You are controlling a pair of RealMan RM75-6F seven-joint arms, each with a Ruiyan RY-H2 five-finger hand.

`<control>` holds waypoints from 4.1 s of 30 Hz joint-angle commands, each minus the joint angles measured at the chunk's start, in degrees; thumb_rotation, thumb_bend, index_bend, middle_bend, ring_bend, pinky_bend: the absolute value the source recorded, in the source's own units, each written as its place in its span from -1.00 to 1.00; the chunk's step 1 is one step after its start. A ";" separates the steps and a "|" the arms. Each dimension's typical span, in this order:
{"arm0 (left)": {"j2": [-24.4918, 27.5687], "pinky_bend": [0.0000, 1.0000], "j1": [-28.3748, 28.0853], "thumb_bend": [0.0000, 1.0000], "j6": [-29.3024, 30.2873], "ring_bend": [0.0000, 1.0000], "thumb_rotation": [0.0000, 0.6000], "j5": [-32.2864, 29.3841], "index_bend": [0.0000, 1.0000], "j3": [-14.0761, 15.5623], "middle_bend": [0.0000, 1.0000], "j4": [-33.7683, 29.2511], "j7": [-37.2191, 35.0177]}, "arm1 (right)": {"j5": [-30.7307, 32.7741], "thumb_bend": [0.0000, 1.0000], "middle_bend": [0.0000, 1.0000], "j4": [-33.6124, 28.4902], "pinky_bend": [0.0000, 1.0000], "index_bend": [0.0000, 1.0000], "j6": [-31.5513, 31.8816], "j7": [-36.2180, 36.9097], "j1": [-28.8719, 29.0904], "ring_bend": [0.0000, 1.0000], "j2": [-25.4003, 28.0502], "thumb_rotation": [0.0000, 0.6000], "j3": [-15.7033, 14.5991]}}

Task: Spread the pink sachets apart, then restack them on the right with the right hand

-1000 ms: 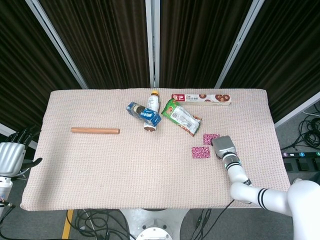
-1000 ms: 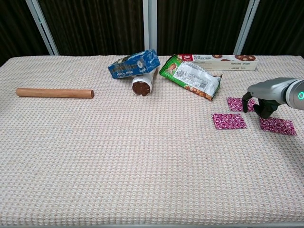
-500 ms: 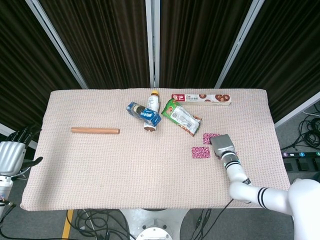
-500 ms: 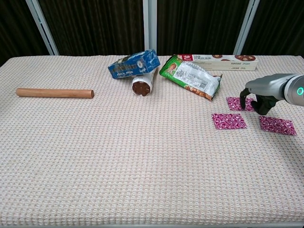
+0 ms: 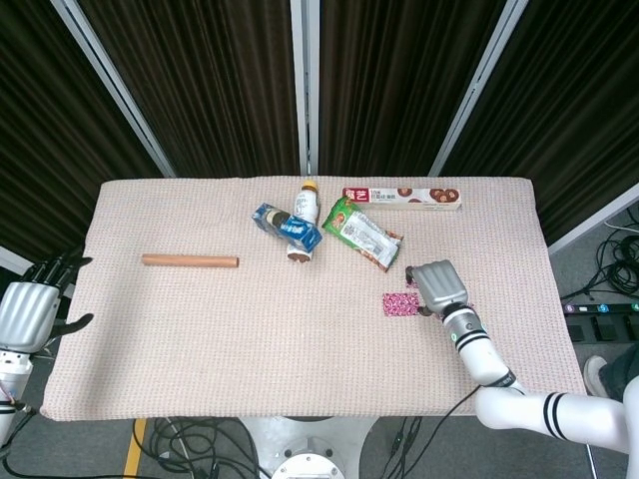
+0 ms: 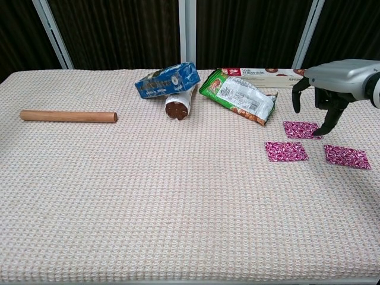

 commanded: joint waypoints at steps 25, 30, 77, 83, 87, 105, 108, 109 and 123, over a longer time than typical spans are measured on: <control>0.19 -0.42 0.43 -0.81 -0.10 -0.62 1.00 -0.13 -0.50 0.25 -0.56 3.22 -4.61 | 7.83 -1.00 1.00 11.34 0.92 -0.25 1.13 -10.31 -1.98 1.00 -13.16 0.99 2.40; 0.32 -0.42 0.40 -0.81 -0.03 -0.62 1.00 -0.21 -0.50 0.13 -0.56 3.18 -4.65 | 7.98 -1.00 1.00 12.47 0.92 -0.25 1.54 -10.49 -2.19 1.00 -14.33 0.98 2.89; -0.04 -0.42 0.90 -0.81 0.11 -0.62 1.00 -0.25 -0.50 0.55 -0.56 4.71 -5.31 | 12.02 -1.00 1.00 19.19 0.92 -0.11 -0.97 -14.23 -1.87 1.00 -20.55 1.00 6.15; 0.02 -0.42 0.87 -0.81 0.08 -0.63 1.00 -0.25 -0.50 0.52 -0.56 4.54 -5.27 | 12.01 -1.00 1.00 19.08 0.92 -0.01 -0.70 -14.26 -2.01 1.00 -20.49 1.00 6.25; 0.04 -0.42 0.89 -0.81 0.14 -0.62 1.00 -0.32 -0.50 0.45 -0.56 4.47 -5.21 | 12.00 -1.00 1.00 18.87 0.92 0.00 -0.69 -14.24 -2.05 1.00 -20.38 1.00 6.33; 0.27 -0.42 0.60 -0.81 -0.17 -0.62 1.00 0.02 -0.50 0.52 -0.56 4.17 -5.51 | 9.48 -0.99 1.00 7.47 0.92 0.00 8.31 -13.31 -4.40 1.00 -12.57 1.00 8.32; 0.21 -0.42 0.56 -0.81 -0.15 -0.62 1.00 0.13 -0.50 0.55 -0.56 4.10 -5.67 | 8.51 -0.99 1.00 5.27 0.92 0.00 11.54 -12.58 -6.14 1.00 -10.28 1.00 8.15; 0.18 -0.42 0.54 -0.81 -0.20 -0.62 1.00 0.19 -0.50 0.60 -0.56 4.15 -5.72 | 8.24 -0.99 1.00 4.67 0.92 0.00 12.54 -12.31 -6.83 1.00 -9.60 1.00 7.95; 0.10 -0.42 0.34 -0.81 -0.67 -0.62 1.00 1.06 -0.50 1.39 -0.56 4.33 -6.35 | 5.72 -1.00 1.00 2.64 0.92 0.00 19.70 -5.83 -16.06 1.00 -6.49 1.00 5.97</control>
